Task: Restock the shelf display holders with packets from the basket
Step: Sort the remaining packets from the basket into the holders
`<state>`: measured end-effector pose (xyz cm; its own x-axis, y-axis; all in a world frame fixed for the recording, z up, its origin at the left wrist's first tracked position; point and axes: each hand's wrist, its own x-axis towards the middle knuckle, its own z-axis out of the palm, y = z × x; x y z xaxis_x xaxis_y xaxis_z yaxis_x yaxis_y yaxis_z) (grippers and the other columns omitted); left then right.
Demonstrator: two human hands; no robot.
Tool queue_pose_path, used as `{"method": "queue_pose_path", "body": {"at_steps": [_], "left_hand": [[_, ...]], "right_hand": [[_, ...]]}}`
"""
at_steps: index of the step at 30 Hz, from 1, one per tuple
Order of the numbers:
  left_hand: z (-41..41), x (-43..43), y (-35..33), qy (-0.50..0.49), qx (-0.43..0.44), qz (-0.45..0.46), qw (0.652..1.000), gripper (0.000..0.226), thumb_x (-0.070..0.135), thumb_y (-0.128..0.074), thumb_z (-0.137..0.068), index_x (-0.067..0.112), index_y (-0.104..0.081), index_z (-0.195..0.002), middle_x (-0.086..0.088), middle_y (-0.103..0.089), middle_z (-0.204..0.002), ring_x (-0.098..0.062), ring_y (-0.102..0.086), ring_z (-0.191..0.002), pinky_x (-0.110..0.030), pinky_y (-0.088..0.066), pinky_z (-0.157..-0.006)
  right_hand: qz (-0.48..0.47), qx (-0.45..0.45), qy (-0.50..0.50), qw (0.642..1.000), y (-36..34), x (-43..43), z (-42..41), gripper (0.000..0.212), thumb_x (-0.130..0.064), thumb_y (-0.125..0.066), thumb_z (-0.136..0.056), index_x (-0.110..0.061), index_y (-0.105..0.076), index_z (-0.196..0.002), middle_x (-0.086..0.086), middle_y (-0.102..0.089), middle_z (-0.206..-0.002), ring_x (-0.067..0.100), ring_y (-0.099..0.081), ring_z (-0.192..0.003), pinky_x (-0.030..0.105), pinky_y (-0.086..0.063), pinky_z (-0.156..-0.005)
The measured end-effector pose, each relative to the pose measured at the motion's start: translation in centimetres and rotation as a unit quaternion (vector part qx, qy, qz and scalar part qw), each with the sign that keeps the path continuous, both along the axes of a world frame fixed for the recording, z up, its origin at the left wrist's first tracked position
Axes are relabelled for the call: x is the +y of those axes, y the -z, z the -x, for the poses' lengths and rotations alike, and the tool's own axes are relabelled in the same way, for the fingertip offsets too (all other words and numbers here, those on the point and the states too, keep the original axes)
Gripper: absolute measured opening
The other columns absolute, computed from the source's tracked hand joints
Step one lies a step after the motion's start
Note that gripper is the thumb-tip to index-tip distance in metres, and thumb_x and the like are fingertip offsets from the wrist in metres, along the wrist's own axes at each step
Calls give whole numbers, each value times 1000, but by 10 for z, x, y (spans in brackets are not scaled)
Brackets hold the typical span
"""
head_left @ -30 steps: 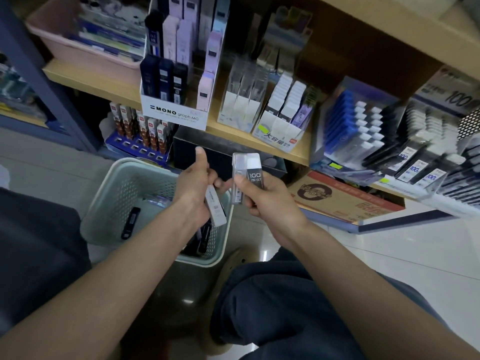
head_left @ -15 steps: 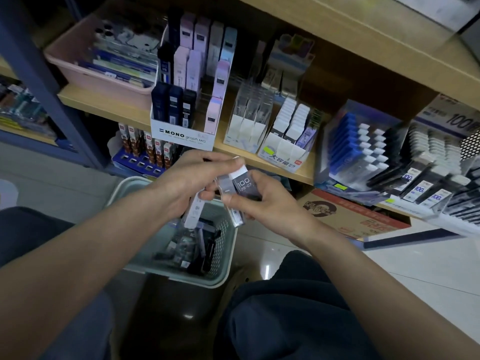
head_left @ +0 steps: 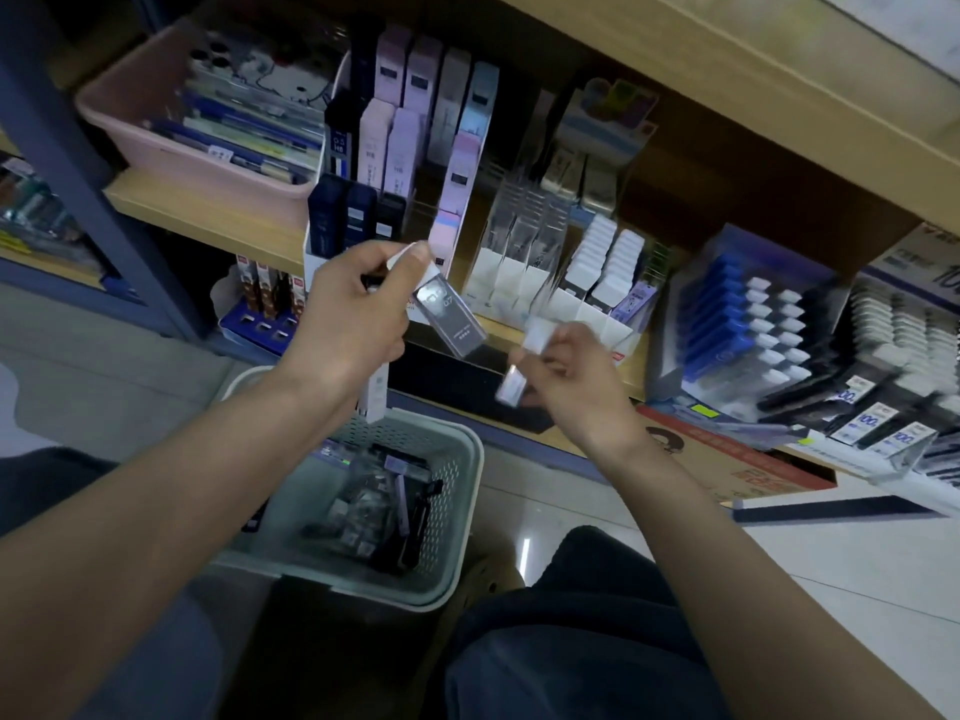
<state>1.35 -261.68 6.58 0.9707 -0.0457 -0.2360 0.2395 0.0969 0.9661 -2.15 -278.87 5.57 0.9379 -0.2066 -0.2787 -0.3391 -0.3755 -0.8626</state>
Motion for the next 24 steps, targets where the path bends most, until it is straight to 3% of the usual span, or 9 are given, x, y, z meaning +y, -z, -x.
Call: {"method": "queue_pose_path", "body": {"at_steps": [2,4,6,8,12,15,20,24], "left_hand": [[-1,0,2,2,9,5,1000,14,32,-51,-95,22,-60,-94,-9,-34,-77,-12,-21,-51,-20,-21,-40],[-1,-2,3,5,16,10,1000,13,30,-51,-95,22,-60,-91,-10,-35,-76,-12,-21,-50,-20,-21,-40],[-3,-4,3,17,18,11,1000,12,29,-51,-95,21,-60,-92,-10,-35,-76,-10,-22,-48,-18,-21,-39],[-5,-6,3,30,20,12,999,12,28,-51,-95,20,-60,-94,-10,-34,-74,-10,-22,-47,-17,-22,-38],[-10,-9,5,40,18,9,999,11,26,-52,-94,20,-60,-94,-7,-34,-68,-10,-23,-48,-18,-22,-39],[-14,-10,9,39,17,0,999,11,26,-52,-94,21,-61,-91,-7,-34,-67,-10,-25,-48,-18,-23,-38],[-19,-15,12,53,31,-4,998,11,28,-52,-94,21,-61,-93,-2,-35,-62,-10,-26,-47,-18,-25,-38],[-18,-22,13,53,37,4,998,13,27,-52,-94,18,-61,-97,1,-35,-62,-7,-27,-45,-15,-26,-37]], "right_hand": [[0,-74,49,996,-4,-2,-12,26,-15,-64,-88,-24,-40,-91,2,-57,-90,26,-64,-91,45,-56,-79],[24,-145,63,987,-9,-3,-23,31,-14,-64,-88,-23,-39,-103,3,-57,-90,21,-65,-80,45,-56,-75],[52,-200,73,976,-12,-2,-34,30,-12,-62,-89,-21,-39,-105,-3,-55,-82,14,-62,-67,44,-55,-68],[84,-233,86,965,-11,-1,-44,24,-12,-58,-92,-21,-40,-104,-8,-54,-80,11,-59,-67,46,-54,-70],[132,-253,111,952,-6,-6,-62,16,-18,-53,-95,-19,-39,-102,-8,-56,-90,6,-58,-83,42,-52,-81],[159,-266,128,942,-6,-14,-70,14,-18,-52,-95,-16,-40,-102,-13,-53,-87,-1,-56,-78,37,-52,-78],[173,-265,113,942,-5,-30,-73,18,-11,-53,-94,-17,-42,-106,-15,-56,-86,3,-61,-82,40,-55,-79],[213,-265,60,939,-2,-30,-73,16,-7,-58,-91,-20,-52,-97,-17,-57,-87,-2,-61,-81,26,-54,-79]]}}
